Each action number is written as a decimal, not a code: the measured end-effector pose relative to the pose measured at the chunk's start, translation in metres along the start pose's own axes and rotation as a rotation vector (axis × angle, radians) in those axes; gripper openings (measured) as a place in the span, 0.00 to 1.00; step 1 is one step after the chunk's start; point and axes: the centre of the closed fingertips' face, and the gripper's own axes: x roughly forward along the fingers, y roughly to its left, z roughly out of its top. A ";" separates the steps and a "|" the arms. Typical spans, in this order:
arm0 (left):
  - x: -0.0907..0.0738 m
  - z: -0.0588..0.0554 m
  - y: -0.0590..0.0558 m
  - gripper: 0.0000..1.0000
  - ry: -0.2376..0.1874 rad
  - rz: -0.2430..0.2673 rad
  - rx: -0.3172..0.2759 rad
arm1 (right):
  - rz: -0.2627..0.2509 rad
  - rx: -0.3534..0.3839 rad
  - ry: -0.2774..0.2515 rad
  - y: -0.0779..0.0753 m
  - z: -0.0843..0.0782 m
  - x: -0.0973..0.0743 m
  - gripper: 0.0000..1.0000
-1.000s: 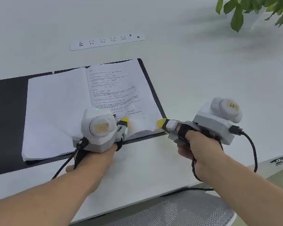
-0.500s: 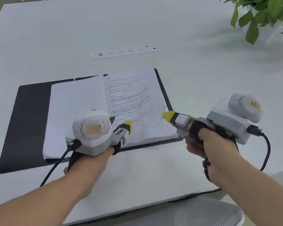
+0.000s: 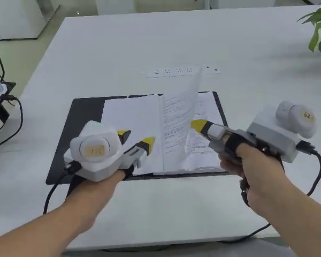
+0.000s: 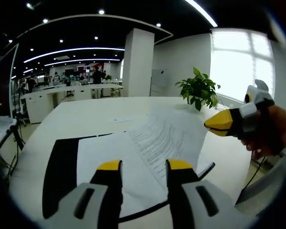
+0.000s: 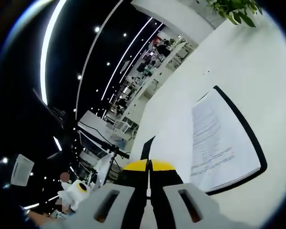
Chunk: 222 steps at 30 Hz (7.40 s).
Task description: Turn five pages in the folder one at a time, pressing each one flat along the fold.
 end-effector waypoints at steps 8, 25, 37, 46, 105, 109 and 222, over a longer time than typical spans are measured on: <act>-0.026 0.012 0.025 0.34 -0.041 0.039 0.001 | 0.049 -0.043 0.064 0.038 -0.025 0.035 0.00; -0.069 0.015 0.083 0.32 -0.063 0.136 -0.005 | 0.074 -0.105 0.203 0.074 -0.082 0.093 0.00; -0.083 0.004 0.107 0.31 -0.051 0.183 -0.044 | 0.048 -0.158 0.326 0.065 -0.130 0.133 0.00; -0.088 -0.011 0.121 0.31 -0.021 0.211 -0.064 | -0.004 -0.192 0.418 0.041 -0.171 0.160 0.00; -0.002 -0.119 0.086 0.25 0.178 0.197 0.033 | -0.069 -0.553 0.180 -0.071 -0.035 0.157 0.00; 0.000 -0.120 0.087 0.25 0.172 0.200 0.023 | -0.083 -0.568 0.217 -0.085 -0.040 0.166 0.00; -0.001 -0.120 0.087 0.25 0.115 0.224 -0.026 | -0.071 -0.678 0.160 -0.082 -0.060 0.125 0.00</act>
